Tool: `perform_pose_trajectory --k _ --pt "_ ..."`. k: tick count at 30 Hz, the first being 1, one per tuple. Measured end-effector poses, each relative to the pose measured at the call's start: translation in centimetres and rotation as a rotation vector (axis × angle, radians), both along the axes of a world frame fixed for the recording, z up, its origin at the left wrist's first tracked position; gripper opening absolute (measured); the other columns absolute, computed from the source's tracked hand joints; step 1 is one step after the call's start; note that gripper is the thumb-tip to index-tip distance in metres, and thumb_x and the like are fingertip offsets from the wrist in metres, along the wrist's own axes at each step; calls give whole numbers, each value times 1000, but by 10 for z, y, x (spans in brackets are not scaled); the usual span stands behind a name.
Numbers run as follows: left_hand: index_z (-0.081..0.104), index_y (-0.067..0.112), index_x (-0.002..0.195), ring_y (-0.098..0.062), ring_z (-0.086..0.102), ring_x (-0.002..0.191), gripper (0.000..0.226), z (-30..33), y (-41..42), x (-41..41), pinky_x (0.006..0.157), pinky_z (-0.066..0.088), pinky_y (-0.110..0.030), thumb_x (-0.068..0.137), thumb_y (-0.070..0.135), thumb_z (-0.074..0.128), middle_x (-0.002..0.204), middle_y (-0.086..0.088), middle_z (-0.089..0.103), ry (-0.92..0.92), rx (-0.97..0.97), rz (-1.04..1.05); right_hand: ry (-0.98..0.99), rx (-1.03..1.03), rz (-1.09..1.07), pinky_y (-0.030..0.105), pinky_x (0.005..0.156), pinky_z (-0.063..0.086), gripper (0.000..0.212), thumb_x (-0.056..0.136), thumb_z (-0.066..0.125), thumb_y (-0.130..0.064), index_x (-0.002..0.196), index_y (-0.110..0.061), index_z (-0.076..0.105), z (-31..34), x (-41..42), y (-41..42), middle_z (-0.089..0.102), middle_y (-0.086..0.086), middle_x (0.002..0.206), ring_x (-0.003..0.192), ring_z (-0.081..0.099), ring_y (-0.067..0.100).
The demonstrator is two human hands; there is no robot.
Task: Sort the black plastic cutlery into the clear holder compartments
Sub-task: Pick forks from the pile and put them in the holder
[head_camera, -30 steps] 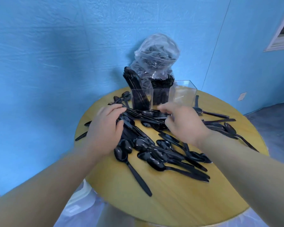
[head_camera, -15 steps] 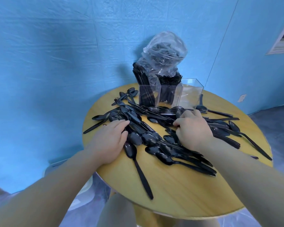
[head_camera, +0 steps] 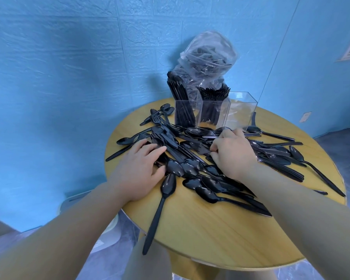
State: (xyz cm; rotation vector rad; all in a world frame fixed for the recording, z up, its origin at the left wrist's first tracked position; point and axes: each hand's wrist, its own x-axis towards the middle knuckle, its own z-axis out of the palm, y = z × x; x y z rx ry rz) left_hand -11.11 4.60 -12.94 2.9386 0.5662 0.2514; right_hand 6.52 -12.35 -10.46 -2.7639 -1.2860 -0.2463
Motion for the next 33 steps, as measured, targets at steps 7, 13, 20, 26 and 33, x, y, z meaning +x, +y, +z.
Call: perform_pose_trajectory --k 7,13,20,26,33 --pt "24 31 148 -8 2 145 61 2 1 -5 119 9 -36 92 54 25 155 10 22 -139 -134 0 215 154 -14 37 85 50 12 89 53 -26 89 -24 65 16 -3 5 67 -2 91 98 53 23" --pt "7 35 150 -5 -20 142 119 7 0 -12 117 -5 -52 49 100 16 158 15 -1 103 -58 -138 211 148 -14 30 72 52 15 89 52 -22 90 -19 67 26 -3 -1 67 0 87 82 62 20" --pt "7 33 150 -12 -18 144 106 9 -19 16 114 -5 -60 63 93 22 159 10 -2 91 32 -46 228 240 -22 32 76 53 17 91 53 -21 98 -16 67 25 1 -13 69 1 90 84 62 20" --pt "11 30 150 -15 -12 146 86 8 -35 40 114 -1 -61 81 77 31 159 7 5 29 60 -5 210 357 -59 35 75 52 16 93 52 -19 103 -13 62 30 22 -28 66 3 92 87 60 25" --pt "12 30 150 -14 -10 146 79 6 -36 58 115 1 -60 86 72 27 159 7 6 31 22 4 171 240 -109 27 48 31 12 93 49 -26 97 -15 44 27 48 -17 51 1 68 65 52 27"
